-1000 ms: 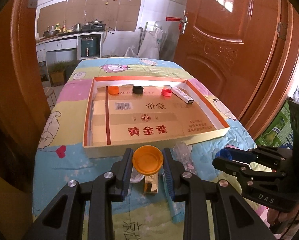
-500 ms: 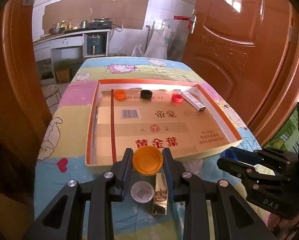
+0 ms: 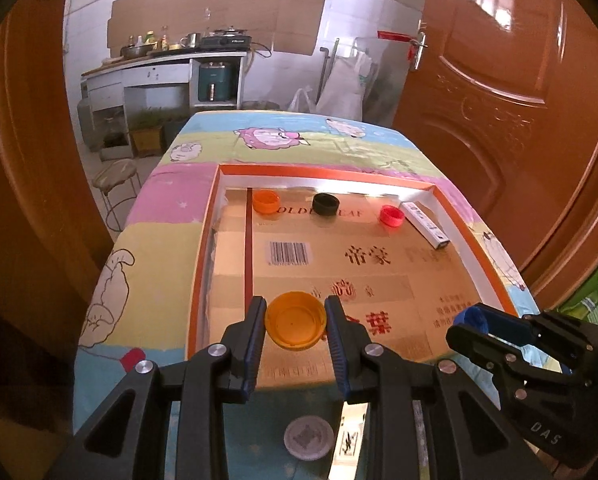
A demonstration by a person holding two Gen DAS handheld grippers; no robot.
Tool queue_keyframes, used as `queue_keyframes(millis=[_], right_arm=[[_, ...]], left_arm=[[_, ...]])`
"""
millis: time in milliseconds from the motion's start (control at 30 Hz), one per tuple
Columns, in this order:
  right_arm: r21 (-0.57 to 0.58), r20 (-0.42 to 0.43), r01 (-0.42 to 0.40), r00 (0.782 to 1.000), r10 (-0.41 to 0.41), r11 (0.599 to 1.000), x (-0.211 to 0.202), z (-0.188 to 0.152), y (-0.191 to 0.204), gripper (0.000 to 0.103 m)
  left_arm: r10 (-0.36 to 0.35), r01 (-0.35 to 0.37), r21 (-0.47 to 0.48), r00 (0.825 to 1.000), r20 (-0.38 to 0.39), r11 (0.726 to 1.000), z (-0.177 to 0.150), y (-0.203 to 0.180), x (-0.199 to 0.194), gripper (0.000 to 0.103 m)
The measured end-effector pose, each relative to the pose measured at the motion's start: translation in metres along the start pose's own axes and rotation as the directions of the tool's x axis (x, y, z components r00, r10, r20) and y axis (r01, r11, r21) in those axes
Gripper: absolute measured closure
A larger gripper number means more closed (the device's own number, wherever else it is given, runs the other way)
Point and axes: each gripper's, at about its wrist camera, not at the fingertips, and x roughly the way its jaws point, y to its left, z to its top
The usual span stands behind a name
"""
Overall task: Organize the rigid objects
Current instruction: 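Carry the blue cap in the right tool and yellow-orange cap in the left tool over the box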
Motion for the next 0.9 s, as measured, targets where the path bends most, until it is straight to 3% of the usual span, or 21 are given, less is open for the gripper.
queue_keyframes(millis=[900], right_arm=[[0.074,-0.031,0.037,0.999,-0.035,0.997,0.06,0.043,-0.024,0.072]], left_arm=[[0.036,-0.037,-0.011,0.999,-0.021,0.999,0.046,0.003,0.052,0.073]])
